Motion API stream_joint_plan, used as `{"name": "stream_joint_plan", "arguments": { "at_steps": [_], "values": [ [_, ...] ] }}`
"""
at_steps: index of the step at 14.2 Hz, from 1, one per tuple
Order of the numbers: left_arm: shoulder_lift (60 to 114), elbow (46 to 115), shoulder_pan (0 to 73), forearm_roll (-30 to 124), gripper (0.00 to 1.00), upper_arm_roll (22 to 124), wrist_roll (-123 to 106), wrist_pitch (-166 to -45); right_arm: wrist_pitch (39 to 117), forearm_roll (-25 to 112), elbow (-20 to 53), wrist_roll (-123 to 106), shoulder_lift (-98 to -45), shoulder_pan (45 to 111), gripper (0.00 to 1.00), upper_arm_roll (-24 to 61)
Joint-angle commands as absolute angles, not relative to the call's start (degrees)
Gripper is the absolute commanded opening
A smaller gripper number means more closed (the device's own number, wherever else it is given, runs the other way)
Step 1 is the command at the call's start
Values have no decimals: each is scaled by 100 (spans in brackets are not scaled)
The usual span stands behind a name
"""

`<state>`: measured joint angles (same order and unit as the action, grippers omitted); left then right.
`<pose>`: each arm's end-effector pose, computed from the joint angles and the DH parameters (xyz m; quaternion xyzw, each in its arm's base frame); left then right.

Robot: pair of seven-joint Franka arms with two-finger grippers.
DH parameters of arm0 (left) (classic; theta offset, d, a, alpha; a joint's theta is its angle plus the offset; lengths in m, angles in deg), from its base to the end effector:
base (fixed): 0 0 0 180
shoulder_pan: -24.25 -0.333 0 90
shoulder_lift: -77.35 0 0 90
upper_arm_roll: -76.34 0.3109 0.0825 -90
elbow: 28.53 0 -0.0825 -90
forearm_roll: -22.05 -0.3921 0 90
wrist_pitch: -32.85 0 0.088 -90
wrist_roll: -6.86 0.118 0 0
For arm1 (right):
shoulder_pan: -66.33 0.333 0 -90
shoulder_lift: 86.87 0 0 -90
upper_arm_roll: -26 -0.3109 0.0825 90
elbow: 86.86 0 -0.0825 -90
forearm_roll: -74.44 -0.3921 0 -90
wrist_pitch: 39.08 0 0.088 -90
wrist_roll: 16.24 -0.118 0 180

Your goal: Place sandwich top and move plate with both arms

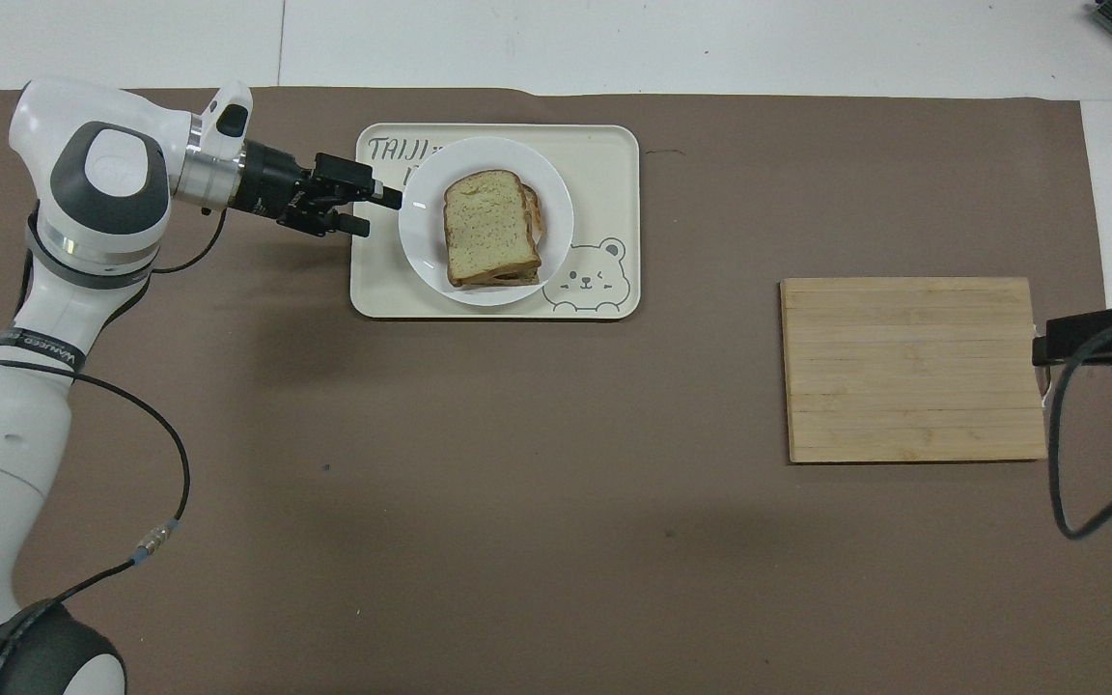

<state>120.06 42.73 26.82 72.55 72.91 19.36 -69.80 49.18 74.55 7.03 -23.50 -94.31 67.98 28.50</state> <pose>0.7311 -0.1398 0.3242 0.9014 -0.0059 -0.0640 0.4282 0.5194 -0.0095 0.6434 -0.9974 0.0706 -0.0156 0.0027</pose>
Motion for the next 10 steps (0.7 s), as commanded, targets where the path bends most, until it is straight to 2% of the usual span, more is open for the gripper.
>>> {"name": "stream_joint_plan", "arguments": {
  "at_steps": [1,7,10],
  "values": [
    [11578,4337,2750,6541,100,7344,1425,-6953,4977,7453,789,-2213,-9496,6739,100,2811],
    [10831,4406,2750,4730,100,7353,1187,-6910,4977,7461,789,-2213,-9496,6739,100,2811],
    [10234,4853,2750,3895,100,7353,994,-6927,4977,7453,789,-2213,-9496,6739,100,2811]
  ]
}}
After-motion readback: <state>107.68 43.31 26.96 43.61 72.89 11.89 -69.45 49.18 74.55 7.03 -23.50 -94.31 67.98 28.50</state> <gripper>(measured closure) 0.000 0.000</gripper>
